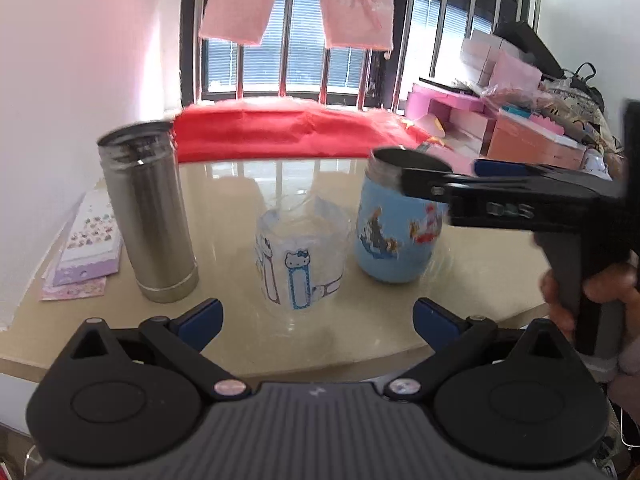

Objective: Flip cup upright

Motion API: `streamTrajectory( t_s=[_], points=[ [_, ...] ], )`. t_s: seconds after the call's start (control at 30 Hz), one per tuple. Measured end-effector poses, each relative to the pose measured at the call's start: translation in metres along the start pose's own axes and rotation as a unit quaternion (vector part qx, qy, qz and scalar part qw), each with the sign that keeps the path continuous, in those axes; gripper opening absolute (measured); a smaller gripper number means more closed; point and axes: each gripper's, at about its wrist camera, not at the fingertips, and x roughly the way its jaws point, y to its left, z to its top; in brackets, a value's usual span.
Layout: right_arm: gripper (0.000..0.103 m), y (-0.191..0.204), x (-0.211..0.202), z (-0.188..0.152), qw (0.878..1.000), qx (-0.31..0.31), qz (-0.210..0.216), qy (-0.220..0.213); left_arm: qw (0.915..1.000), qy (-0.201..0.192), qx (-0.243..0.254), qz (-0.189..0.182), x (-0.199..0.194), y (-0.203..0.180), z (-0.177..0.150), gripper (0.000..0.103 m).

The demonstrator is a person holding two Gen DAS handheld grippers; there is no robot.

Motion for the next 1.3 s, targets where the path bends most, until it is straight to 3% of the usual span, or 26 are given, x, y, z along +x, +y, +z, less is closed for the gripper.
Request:
streamTrajectory(
  t_s=[0.17,0.33,0.7,0.9,1.3],
  points=[
    [0.103,0.0,-0.069,-0.018,0.997,-0.004,-0.019,-0.07,0.9986,-0.05,-0.006,0.019,-0.033,-0.011,-0.011,0.103],
    [0.103,0.003,-0.128,-0.038,0.996,-0.004,-0.035,-0.085,0.9935,-0.108,-0.007,0.034,-0.07,-0.028,-0.031,0.103],
    [0.103,0.026,-0.209,-0.071,0.991,-0.01,-0.063,-0.118,0.9823,-0.179,0.01,0.053,-0.124,-0.047,-0.063,0.103],
    [0.103,0.027,-0.217,-0.075,0.99,0.0,-0.072,-0.124,0.9755,-0.214,0.013,0.049,-0.133,-0.047,-0.074,0.103],
    [0.103,0.027,-0.215,-0.078,0.99,0.0,-0.078,-0.121,0.9756,-0.215,-0.007,0.047,-0.127,-0.041,-0.078,0.103]
  ],
)
